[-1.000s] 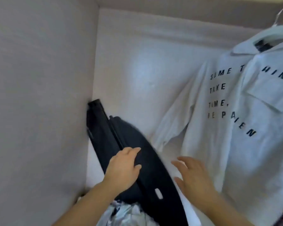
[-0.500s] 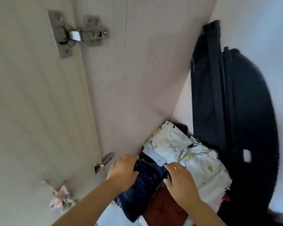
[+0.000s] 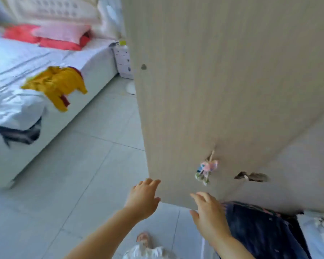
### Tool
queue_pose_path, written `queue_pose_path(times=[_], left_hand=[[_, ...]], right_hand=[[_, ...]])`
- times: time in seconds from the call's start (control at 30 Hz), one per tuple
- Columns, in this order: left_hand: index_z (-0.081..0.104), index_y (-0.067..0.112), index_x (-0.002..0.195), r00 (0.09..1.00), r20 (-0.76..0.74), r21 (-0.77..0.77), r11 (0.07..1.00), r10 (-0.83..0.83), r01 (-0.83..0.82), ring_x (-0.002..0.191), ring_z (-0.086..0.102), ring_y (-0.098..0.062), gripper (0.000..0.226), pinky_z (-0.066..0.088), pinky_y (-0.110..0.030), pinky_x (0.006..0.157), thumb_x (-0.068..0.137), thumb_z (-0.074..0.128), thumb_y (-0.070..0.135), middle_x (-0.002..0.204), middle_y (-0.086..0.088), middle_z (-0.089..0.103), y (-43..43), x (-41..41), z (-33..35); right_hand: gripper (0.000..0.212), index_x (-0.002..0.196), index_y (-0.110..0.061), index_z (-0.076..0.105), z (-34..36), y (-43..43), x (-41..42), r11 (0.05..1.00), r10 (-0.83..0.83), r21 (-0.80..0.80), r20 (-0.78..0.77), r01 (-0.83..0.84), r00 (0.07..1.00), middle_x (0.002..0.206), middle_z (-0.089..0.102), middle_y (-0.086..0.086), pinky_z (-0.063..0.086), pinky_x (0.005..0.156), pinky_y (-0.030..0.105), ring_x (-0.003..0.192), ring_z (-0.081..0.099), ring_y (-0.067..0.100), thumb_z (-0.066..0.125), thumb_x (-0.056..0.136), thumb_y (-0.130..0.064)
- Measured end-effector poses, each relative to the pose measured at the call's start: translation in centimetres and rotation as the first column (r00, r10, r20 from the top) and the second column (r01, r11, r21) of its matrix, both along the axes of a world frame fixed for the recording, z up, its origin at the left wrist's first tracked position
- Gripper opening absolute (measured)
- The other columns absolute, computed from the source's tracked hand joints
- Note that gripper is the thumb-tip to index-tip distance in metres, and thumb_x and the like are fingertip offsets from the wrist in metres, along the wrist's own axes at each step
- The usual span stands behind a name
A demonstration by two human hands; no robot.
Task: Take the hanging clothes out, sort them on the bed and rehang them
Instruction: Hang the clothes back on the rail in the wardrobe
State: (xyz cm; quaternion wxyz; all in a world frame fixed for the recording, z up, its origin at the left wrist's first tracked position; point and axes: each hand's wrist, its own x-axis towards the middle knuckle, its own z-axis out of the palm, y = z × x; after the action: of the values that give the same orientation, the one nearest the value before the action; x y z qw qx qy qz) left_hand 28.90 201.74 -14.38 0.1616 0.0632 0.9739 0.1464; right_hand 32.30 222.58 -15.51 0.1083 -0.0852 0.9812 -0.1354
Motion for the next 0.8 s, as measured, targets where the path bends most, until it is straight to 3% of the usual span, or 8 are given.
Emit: queue_pose_path(times=[0.13, 0.33, 0.8], left_hand=[[0.024, 0.029, 0.143, 0.964, -0.007, 0.004, 0.964, 0.265, -0.265, 0.130, 0.037, -0.022, 0.057, 0.031, -0.036, 0.103, 0.092, 0.048, 0.037, 0.144, 0.002, 0.035, -8.6, 2.1, 0.1], [0.024, 0.026, 0.143, 0.842, 0.011, 0.021, 0.842, 0.539, -0.539, 0.130, 0.037, -0.022, 0.057, 0.032, -0.035, 0.104, 0.092, 0.048, 0.036, 0.144, 0.000, 0.036, -20.9, 4.1, -0.3], [0.024, 0.023, 0.143, 0.668, 0.038, 0.063, 0.665, 0.743, -0.744, 0.130, 0.034, -0.020, 0.056, 0.029, -0.031, 0.105, 0.093, 0.047, 0.034, 0.142, 0.000, 0.036, -46.4, -0.8, -0.7]], right_hand=[[0.046, 0.137, -0.027, 0.037, 0.2, -8.5, -3.4, 0.967, 0.256, 0.001, 0.014, -0.256, 0.967, 0.137, 0.039, -0.007, 0.029, 0.103, 0.023, 0.126, 0.038, 0.014, 0.046, 0.092, -0.031], [0.039, 0.129, -0.028, 0.040, -0.2, -22.2, -7.2, 0.866, 0.498, 0.051, -0.013, -0.497, 0.867, 0.129, 0.044, -0.007, 0.035, 0.098, 0.027, 0.118, 0.043, 0.016, 0.044, 0.091, -0.027], [0.045, 0.136, -0.031, 0.035, -0.4, -50.3, -17.7, 0.742, 0.669, 0.022, 0.036, -0.670, 0.742, 0.134, 0.039, -0.009, 0.029, 0.096, 0.025, 0.123, 0.038, 0.013, 0.047, 0.093, -0.033]])
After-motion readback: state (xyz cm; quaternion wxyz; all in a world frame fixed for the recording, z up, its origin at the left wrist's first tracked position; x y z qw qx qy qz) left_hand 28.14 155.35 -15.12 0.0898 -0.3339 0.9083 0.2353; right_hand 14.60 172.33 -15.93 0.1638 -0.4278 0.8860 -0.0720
